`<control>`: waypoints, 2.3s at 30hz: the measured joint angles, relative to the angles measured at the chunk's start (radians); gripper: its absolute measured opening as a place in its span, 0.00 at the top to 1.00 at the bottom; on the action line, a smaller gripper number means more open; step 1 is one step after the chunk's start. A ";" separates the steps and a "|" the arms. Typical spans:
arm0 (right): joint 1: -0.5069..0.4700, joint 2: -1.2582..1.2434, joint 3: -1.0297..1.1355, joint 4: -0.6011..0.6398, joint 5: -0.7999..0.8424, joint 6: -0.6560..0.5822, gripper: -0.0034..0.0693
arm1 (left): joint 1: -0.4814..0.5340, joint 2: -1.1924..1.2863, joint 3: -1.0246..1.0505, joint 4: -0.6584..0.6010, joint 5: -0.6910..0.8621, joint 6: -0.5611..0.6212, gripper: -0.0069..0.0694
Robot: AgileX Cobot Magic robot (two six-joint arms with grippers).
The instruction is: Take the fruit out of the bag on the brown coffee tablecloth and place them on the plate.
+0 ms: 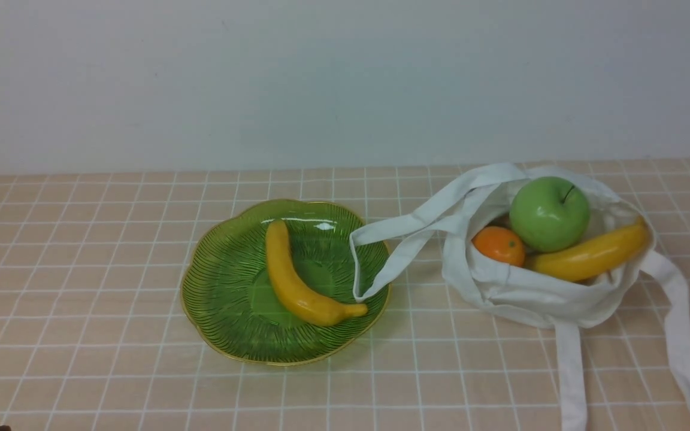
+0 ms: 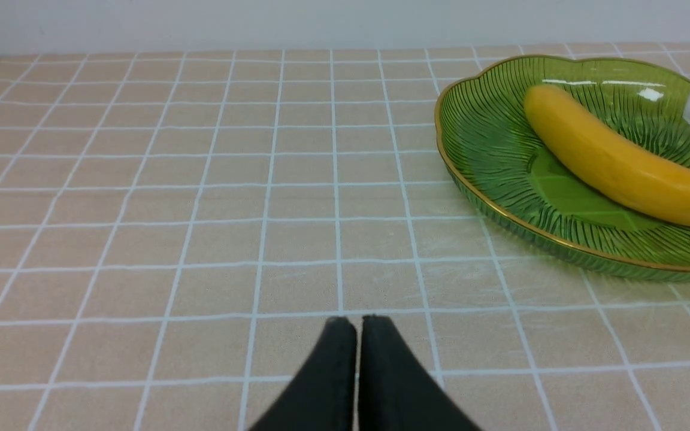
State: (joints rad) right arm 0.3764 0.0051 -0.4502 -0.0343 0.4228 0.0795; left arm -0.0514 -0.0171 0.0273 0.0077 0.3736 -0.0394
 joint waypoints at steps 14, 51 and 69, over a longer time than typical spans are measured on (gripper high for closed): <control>-0.270 -0.022 0.214 0.062 -0.012 -0.121 0.97 | 0.000 0.000 0.000 0.000 0.000 0.000 0.92; -0.418 -0.020 0.467 0.047 -0.011 -0.122 0.97 | 0.000 0.000 0.000 0.000 -0.001 0.000 0.92; -0.418 -0.020 0.467 0.047 -0.011 -0.111 0.97 | 0.000 0.000 0.000 0.000 -0.001 0.000 0.92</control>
State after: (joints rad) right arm -0.0421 -0.0153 0.0164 0.0123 0.4115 -0.0310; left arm -0.0514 -0.0171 0.0273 0.0077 0.3729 -0.0394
